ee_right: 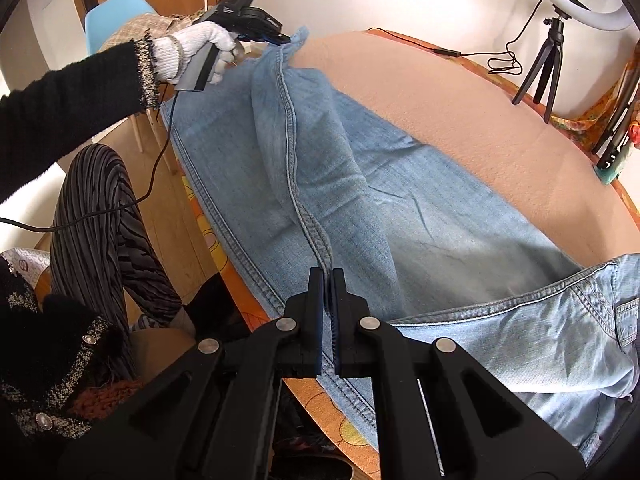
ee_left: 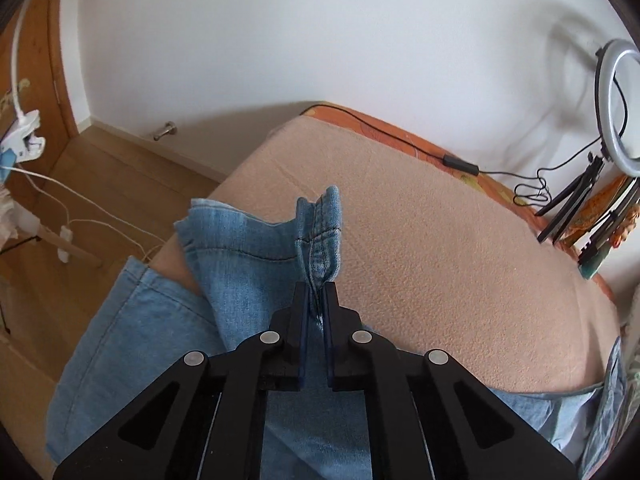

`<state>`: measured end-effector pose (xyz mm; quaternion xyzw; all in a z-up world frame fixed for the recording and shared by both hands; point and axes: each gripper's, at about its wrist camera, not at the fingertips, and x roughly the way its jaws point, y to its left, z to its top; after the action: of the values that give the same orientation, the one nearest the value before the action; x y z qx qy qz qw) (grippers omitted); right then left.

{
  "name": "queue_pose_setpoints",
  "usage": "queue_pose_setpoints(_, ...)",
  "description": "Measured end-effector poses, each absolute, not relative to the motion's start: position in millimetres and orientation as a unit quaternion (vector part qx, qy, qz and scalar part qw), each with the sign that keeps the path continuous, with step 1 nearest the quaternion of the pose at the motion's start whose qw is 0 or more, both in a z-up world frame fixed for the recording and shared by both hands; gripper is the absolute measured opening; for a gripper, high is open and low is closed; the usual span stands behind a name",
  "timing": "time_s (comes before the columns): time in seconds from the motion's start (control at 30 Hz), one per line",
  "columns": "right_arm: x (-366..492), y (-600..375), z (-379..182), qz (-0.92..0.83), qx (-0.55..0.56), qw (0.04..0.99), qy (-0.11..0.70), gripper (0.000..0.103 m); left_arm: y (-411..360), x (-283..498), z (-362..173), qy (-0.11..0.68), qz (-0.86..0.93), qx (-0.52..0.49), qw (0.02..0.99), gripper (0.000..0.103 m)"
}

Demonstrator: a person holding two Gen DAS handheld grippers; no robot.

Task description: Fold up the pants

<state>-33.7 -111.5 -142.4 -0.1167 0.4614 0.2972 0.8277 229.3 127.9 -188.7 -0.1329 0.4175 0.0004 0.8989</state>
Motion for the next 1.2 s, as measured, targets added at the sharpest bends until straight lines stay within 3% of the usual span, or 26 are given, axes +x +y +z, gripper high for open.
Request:
queue_pose_setpoints(0.17, -36, -117, -134, 0.304, -0.125, 0.829, 0.453, 0.004, 177, 164, -179, 0.375, 0.023, -0.189, 0.907, 0.005)
queue_pose_setpoints(0.5, -33, -107, -144, 0.305, -0.167, 0.818, 0.458, 0.004, 245, 95, -252, 0.388, 0.039, -0.336, 0.857, 0.006)
queue_pose_setpoints(0.57, -30, -107, -145, 0.303, -0.168, 0.819, 0.458, 0.004, 251, 91, -255, 0.376, 0.041, -0.358, 0.854, 0.013)
queue_pose_setpoints(0.63, -29, -106, -147, 0.298, -0.168, 0.820, 0.459, 0.004, 255, 92, -256, 0.366, 0.039, -0.370, 0.853, 0.030)
queue_pose_setpoints(0.7, -30, -106, -148, 0.293, -0.168, 0.821, 0.460, 0.004, 261, 92, -259, 0.364, 0.047, -0.385, 0.847, 0.040)
queue_pose_setpoints(0.9, -39, -98, -146, 0.278, -0.177, 0.824, 0.460, 0.004, 264, 107, -261, 0.353, 0.075, -0.394, 0.845, 0.041)
queue_pose_setpoints(0.97, -38, -98, -145, 0.274, -0.175, 0.826, 0.460, 0.004, 262, 117, -259, 0.362, 0.083, -0.371, 0.851, 0.032)
queue_pose_setpoints(1.0, -37, -98, -145, 0.272, -0.173, 0.827, 0.460, 0.004, 262, 122, -259, 0.367, 0.088, -0.355, 0.855, 0.007)
queue_pose_setpoints(1.2, -35, -96, -143, 0.265, -0.173, 0.834, 0.452, 0.004, 279, 97, -245, 0.327, 0.085, -0.355, 0.871, 0.004)
